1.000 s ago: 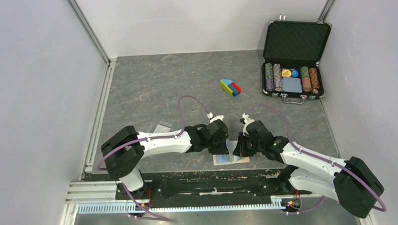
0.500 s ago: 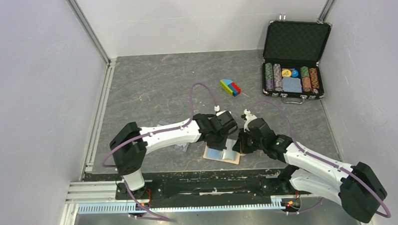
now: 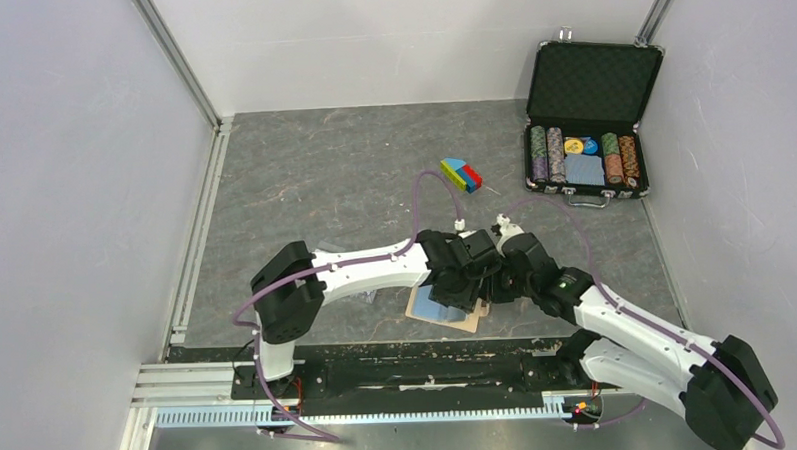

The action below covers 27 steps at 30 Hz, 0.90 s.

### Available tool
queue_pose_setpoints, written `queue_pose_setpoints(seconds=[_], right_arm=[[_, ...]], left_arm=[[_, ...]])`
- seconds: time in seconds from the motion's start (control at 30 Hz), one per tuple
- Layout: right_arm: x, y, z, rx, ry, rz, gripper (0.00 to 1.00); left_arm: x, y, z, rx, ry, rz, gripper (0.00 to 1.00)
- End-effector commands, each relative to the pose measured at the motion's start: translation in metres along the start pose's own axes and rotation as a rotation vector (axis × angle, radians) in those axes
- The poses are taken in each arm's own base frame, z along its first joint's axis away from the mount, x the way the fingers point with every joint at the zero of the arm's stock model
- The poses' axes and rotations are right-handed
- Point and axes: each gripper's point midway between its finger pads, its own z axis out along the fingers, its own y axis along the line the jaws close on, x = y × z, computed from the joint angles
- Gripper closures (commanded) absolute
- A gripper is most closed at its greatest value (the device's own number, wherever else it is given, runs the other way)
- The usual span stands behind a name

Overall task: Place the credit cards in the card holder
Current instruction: Turn over the card slot in the card holder.

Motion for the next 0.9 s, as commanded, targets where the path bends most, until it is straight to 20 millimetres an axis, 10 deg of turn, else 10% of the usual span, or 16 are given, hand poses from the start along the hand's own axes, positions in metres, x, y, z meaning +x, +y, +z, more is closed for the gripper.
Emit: queue_pose_setpoints(seconds=[0.0,0.5,0.7,0.87], right_arm=[[-0.028,0.001,-0.013,0.019,-0.089,-0.004,0.98],[-0.028,0.009,-0.013,-0.024,-0.055,-0.039,0.99],[-0.021,0.033,-0.001,-0.082,-0.022,-0.052,0.99],[-0.028,0.058,0.004,-0.112,-0.024,-0.081,0.99]], left_arm=[[-0.012,-0.033,-0.005,0.125,-0.039,-0.004,0.44],[-0.030,-0.051,-0.034,0.437,-0.158,-0.082,0.32],[-0.042,-0.001,-0.059,0.568,-0.245,-0.224,0.32],[-0.041,0.079,-0.078,0.566,-0.325,-0.378,0.31]])
